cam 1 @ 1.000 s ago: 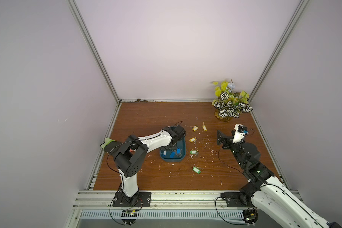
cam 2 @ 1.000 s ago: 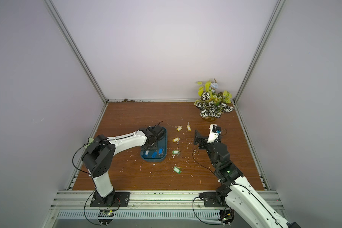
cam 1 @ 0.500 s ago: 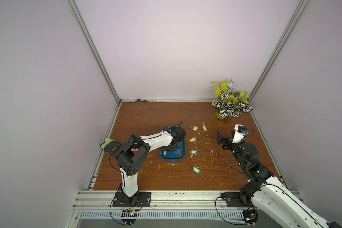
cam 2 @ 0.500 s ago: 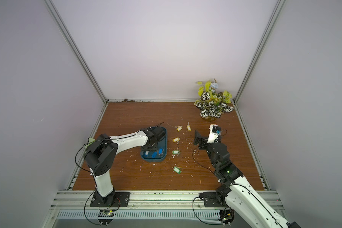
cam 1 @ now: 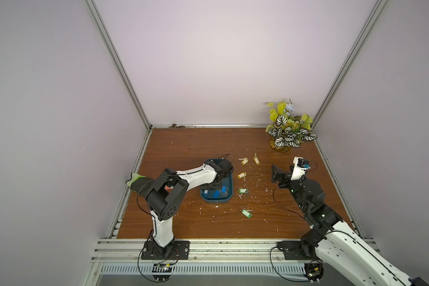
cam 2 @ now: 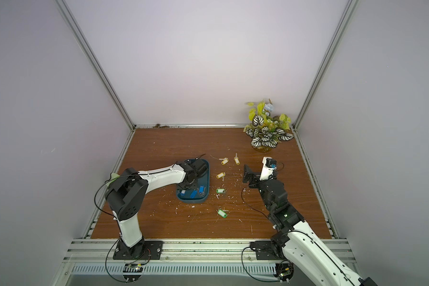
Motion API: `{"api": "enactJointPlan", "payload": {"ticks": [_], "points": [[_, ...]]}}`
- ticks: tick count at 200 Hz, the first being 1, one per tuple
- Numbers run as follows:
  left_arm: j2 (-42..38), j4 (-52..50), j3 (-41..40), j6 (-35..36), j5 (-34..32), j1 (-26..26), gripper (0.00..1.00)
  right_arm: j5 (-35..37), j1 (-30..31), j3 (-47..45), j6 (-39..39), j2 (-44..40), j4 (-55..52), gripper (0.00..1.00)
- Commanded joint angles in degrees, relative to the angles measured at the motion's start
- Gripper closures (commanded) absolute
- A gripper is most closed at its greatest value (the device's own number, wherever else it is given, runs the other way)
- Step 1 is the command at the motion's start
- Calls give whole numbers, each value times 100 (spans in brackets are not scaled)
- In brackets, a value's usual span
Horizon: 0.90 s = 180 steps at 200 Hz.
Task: Take the keys out of the storage box
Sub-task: Pick up the key from the storage box, then place the key at the center of the board.
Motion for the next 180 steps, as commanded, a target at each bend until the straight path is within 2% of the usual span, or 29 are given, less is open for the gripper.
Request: {"api": "enactJointPlan", "payload": {"ticks": [1,27,130,152,180], "points": [[-52,-159,-148,15,-35,-51,95,115,-33,13,43,-22,157,1],[-205,-159,-115,87,-160,-51,100,119,-33,14,43,-43,155,1],[-1056,-117,269,775,-513,-64,100,380,-118,156,-274,-177,-24,1],[-1266,32,381,1166,-585,-153,100,523,-148,290,-462,-187,-170,1],[-1545,494,508,1816,-250,-282,100,700,-172,477,-728,-212,-303,1]]}}
